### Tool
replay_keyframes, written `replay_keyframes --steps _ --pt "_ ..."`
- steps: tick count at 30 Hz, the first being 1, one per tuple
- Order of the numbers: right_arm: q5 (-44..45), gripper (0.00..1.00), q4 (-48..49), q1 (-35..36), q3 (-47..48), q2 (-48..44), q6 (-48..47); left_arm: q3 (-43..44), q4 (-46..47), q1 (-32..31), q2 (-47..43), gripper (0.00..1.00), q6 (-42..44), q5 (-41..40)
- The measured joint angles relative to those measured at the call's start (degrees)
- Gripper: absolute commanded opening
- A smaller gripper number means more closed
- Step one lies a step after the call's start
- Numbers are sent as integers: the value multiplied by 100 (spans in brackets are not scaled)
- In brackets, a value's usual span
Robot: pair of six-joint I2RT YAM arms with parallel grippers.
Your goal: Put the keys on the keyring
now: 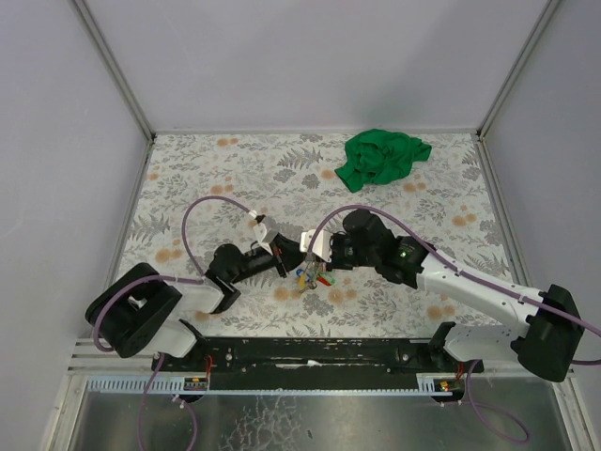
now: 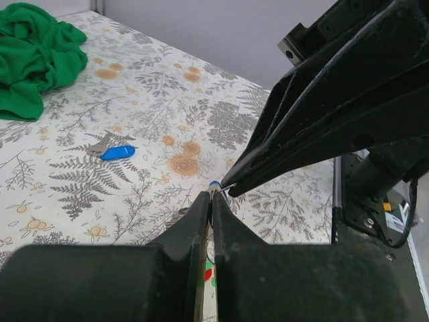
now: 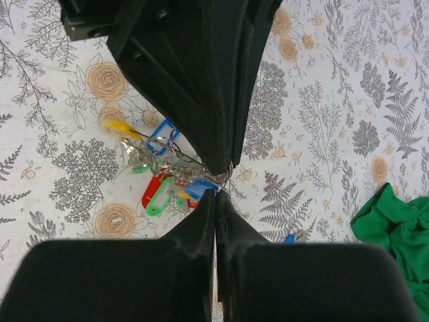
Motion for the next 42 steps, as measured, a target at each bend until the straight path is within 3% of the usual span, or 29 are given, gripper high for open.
replay_keyframes --steps 10,17,28,42 --pt "197 0 302 11 -280 -15 68 -203 522 -903 271 0 -61 -2000" --pt "260 0 835 11 -542 -17 105 -262 557 -1071 264 0 -107 -2723" --pt "66 0 1239 -254 -704 -26 544 -332 603 -1078 144 0 -122 -2870" --pt "-905 0 363 -426 -632 586 658 -334 1204 -1075 -76 0 -173 -2931"
